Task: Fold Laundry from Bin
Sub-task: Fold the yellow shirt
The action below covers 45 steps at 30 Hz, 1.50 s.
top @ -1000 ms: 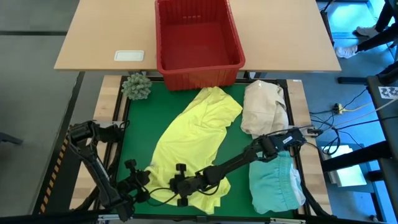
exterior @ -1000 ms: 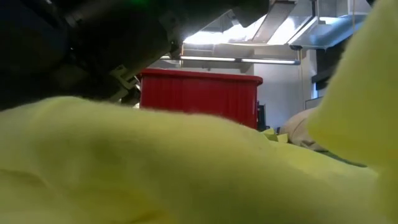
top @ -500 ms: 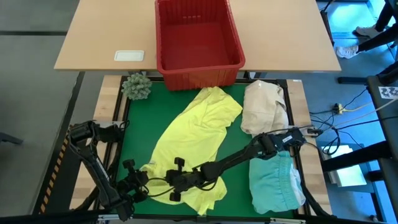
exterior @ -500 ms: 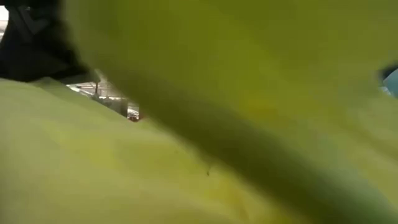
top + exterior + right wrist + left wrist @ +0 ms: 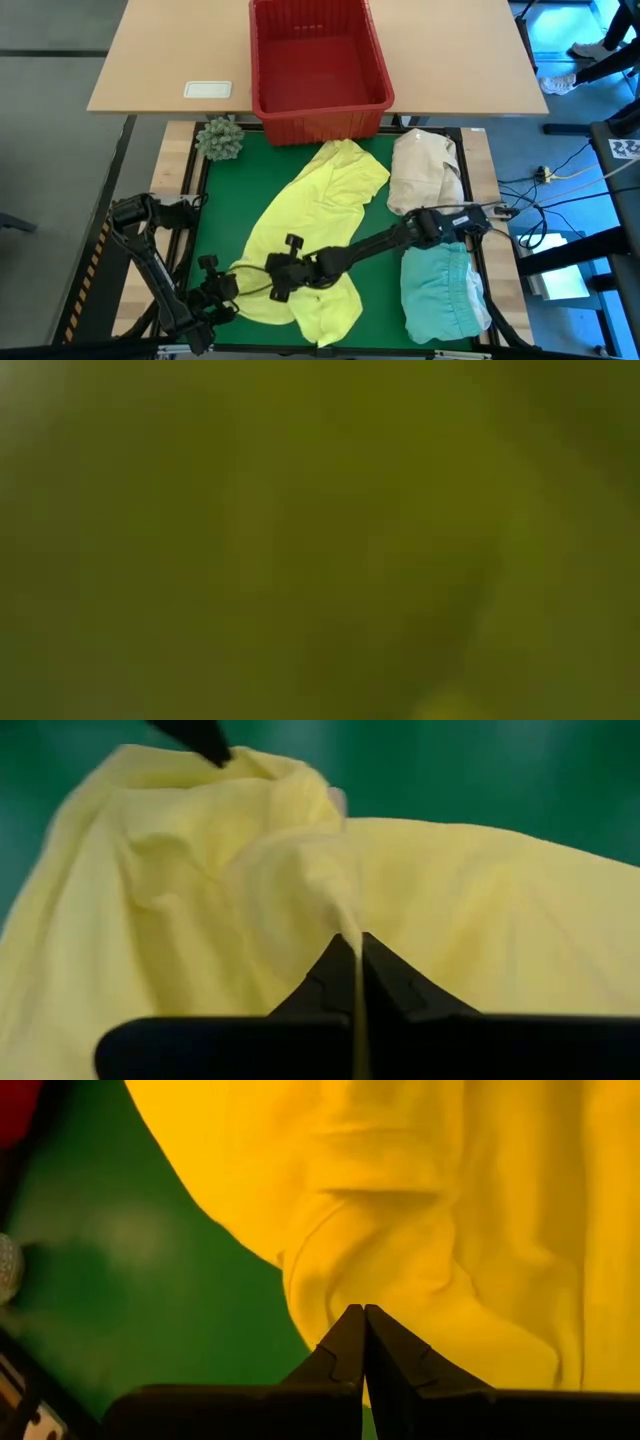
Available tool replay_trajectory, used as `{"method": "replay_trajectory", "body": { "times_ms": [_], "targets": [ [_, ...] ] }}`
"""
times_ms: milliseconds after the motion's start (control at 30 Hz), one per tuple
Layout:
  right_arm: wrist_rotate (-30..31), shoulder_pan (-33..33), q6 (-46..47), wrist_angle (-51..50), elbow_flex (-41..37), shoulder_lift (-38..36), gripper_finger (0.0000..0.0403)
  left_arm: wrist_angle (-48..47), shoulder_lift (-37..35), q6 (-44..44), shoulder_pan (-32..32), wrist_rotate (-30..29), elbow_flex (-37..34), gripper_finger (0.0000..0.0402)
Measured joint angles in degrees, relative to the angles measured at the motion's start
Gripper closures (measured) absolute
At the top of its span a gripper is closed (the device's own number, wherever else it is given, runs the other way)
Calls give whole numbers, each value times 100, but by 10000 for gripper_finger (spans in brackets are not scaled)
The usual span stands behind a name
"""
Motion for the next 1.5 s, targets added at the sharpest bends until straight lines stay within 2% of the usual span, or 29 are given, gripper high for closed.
{"method": "replay_trajectory", "body": {
  "times_ms": [133,233,367,467,633,767,1000,1300,1500],
  "targets": [
    [-187,-192,69,-169,-15,0,401,74,0,12,0,-260,0,401],
    [-287,-266,77,-167,-17,0,401,325,-2,256,0,-730,0,401],
    [-460,-353,91,-160,-17,0,401,951,-4,1615,62,-1086,0,399],
    [-629,-412,129,-176,-17,0,401,1289,-4,2369,243,-1205,0,382],
    [-734,-477,192,-226,-20,0,400,1303,-2,3027,579,-1011,-27,337],
    [-926,-474,191,-270,-20,0,400,1301,2,3489,775,-510,-111,296],
    [-991,-472,189,-340,-22,0,400,1307,7,4060,937,-511,-153,240],
    [-1138,-474,199,-340,-24,0,400,1309,13,4744,1040,-531,-155,223],
    [-1174,-474,201,-329,-24,0,400,1428,13,4802,1069,-441,-364,223]
  ]
}}
